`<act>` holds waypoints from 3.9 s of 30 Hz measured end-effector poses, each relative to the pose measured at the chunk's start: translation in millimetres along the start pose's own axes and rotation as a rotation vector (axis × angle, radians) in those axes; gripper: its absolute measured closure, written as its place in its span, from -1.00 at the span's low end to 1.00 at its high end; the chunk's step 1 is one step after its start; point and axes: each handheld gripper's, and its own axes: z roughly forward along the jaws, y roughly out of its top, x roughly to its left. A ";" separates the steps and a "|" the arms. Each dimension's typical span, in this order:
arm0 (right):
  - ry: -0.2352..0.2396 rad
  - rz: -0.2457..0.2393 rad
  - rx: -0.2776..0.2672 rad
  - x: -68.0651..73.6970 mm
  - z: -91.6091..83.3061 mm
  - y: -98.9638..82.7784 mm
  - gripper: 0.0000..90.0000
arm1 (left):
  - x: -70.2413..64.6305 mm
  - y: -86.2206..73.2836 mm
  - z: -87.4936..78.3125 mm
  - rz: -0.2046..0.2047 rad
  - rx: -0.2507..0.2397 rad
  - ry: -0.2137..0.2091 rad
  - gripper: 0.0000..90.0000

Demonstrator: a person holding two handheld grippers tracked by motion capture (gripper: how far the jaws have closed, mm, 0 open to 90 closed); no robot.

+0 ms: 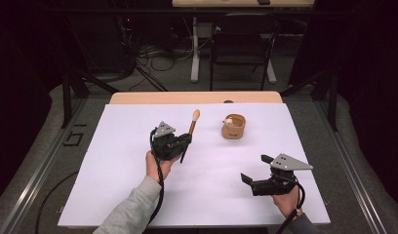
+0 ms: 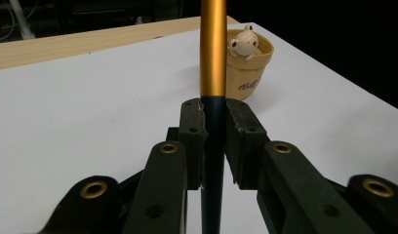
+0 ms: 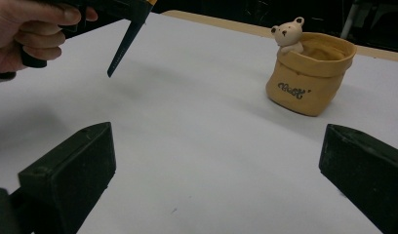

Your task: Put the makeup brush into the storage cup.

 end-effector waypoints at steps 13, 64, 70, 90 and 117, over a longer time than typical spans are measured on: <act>0.043 0.014 -0.005 1.6 12.3 12.9 -1.00 | -13.7 -8.4 5.0 0.030 -0.024 -0.031 0.75; 0.131 0.204 -0.048 -1.7 85.4 55.0 0.29 | -70.5 -19.1 27.0 0.096 -0.038 -0.160 0.75; 0.200 0.230 -0.074 1.2 82.6 56.5 0.68 | -71.1 -16.8 27.3 0.093 -0.026 -0.177 0.73; 0.120 0.068 -0.074 9.5 74.4 61.1 0.69 | -43.1 -26.2 18.6 0.101 0.102 -0.123 -0.58; 0.072 0.011 -0.067 2.9 66.6 62.5 0.69 | 0.3 -54.8 -25.7 0.164 0.122 0.077 -0.88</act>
